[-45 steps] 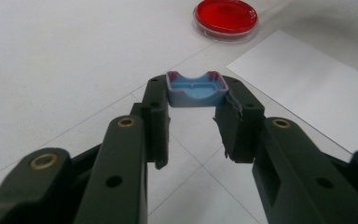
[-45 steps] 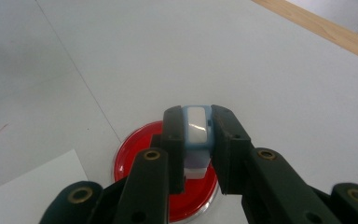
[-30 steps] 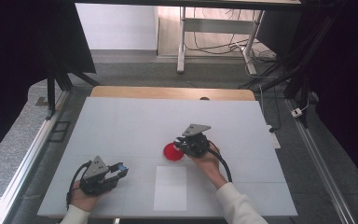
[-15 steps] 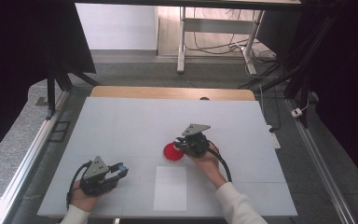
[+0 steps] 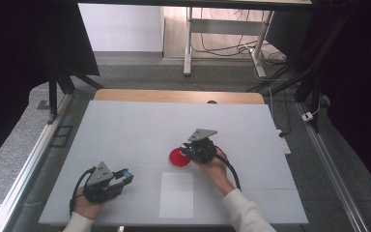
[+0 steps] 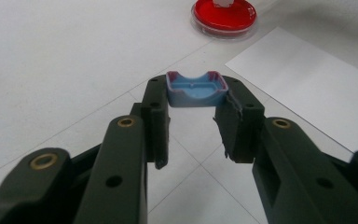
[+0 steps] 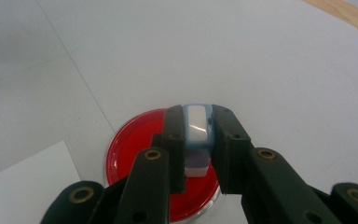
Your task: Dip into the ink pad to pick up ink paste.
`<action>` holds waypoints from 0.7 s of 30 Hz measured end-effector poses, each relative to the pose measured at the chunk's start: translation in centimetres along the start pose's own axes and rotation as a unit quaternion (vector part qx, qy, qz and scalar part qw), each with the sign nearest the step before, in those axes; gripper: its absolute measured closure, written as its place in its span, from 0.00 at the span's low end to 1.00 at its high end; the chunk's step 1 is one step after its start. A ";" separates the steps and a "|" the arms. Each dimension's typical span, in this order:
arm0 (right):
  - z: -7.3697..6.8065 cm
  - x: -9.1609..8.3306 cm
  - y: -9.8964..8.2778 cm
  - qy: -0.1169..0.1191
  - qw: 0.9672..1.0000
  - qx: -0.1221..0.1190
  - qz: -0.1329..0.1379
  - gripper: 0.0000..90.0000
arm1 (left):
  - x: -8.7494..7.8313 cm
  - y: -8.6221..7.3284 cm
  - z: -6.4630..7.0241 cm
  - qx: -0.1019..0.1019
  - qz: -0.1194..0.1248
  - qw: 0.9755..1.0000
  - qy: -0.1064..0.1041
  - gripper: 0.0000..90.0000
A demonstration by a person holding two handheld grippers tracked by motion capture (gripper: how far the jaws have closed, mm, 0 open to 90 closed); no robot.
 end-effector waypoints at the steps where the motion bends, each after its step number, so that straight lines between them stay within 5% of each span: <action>1: -0.1 0.0 0.0 0.003 1.000 0.001 0.002 0.84 | 0.0 0.0 0.0 0.000 0.000 1.000 0.000 0.72; 21: -0.3 0.0 0.1 -0.012 1.000 -0.001 0.006 0.84 | -0.1 0.0 -0.1 -0.001 0.002 1.000 0.002 0.72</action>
Point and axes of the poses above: each handheld gripper's, and its own axes: x roughly forward along the jaws, y roughly out of its top, z roughly to its right, the point moved 6 cm from there along x, roughly forward along the jaws, and after that the axes turned 14 degrees about -z, right-handed, at the moved point
